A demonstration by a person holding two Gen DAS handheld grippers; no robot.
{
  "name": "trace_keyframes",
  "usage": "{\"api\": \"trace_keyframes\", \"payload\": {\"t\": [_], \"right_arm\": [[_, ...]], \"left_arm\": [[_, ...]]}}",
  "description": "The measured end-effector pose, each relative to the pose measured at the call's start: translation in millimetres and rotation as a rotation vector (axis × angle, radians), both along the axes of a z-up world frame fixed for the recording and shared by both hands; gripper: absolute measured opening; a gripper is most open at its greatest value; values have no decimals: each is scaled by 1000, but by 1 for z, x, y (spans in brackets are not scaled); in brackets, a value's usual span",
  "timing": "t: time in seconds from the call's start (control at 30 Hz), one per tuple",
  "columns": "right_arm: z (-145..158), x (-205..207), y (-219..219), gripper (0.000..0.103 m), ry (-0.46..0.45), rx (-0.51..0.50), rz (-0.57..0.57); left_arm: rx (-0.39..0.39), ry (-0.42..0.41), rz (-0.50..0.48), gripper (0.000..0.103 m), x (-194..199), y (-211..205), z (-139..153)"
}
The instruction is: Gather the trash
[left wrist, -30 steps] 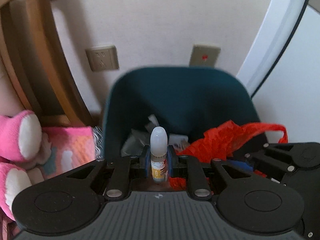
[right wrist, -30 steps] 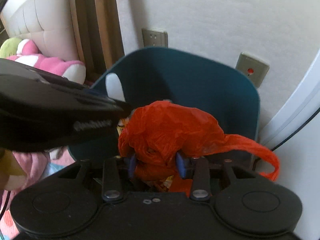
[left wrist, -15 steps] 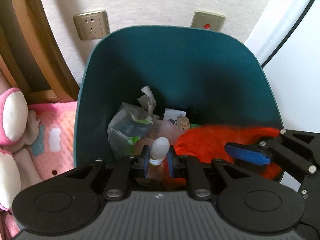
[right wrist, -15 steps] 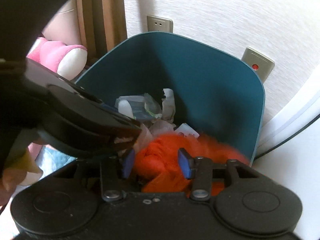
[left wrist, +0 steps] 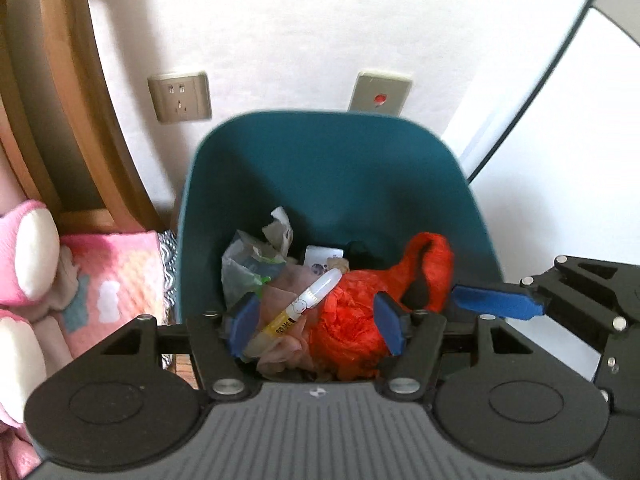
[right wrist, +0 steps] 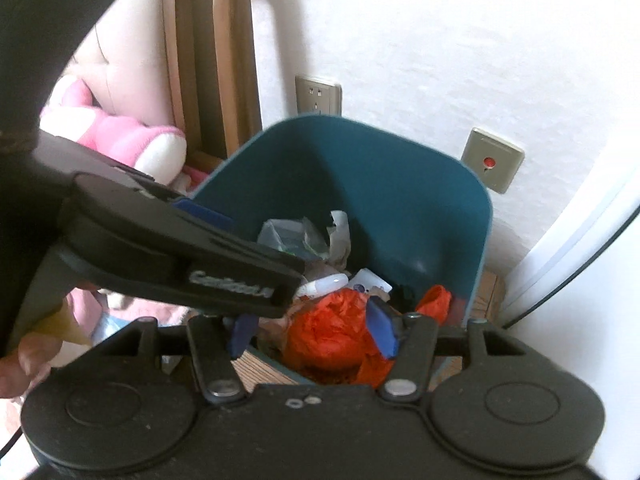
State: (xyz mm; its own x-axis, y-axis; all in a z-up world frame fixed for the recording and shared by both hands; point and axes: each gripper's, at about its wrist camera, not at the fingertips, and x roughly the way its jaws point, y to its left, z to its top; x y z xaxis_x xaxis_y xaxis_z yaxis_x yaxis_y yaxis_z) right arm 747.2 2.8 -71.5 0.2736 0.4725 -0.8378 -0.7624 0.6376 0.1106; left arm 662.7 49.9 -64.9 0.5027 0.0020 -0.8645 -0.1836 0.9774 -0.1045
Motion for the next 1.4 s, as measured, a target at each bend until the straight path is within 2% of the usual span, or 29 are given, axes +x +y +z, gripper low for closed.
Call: {"api": "trace_keyframes", "payload": {"t": [0.2, 0.23, 0.3, 0.5, 0.7, 0.93, 1.1, 1.4], "right_arm": [[29, -19, -18, 68, -43, 72, -38], [34, -22, -21, 68, -50, 83, -43], [43, -30, -28, 69, -59, 106, -62], [70, -63, -54, 75, -72, 200, -105], [98, -99, -82, 79, -104, 306, -143], [131, -133, -106, 79, -121, 472, -169], [145, -152, -114, 80, -147, 512, -172], [155, -180, -121, 80, -240, 527, -230]], "left_arm": [[49, -77, -31, 65, -34, -3, 34], [53, -91, -33, 67, -40, -2, 40], [60, -122, -33, 81, -55, 0, 52], [63, -208, -17, 81, -104, 9, 90], [67, -263, -14, 82, -153, 16, 116], [125, -353, -16, 82, -209, 8, 141], [183, -413, -6, 82, -240, -4, 157], [205, -443, 13, 82, -276, -24, 165]]}}
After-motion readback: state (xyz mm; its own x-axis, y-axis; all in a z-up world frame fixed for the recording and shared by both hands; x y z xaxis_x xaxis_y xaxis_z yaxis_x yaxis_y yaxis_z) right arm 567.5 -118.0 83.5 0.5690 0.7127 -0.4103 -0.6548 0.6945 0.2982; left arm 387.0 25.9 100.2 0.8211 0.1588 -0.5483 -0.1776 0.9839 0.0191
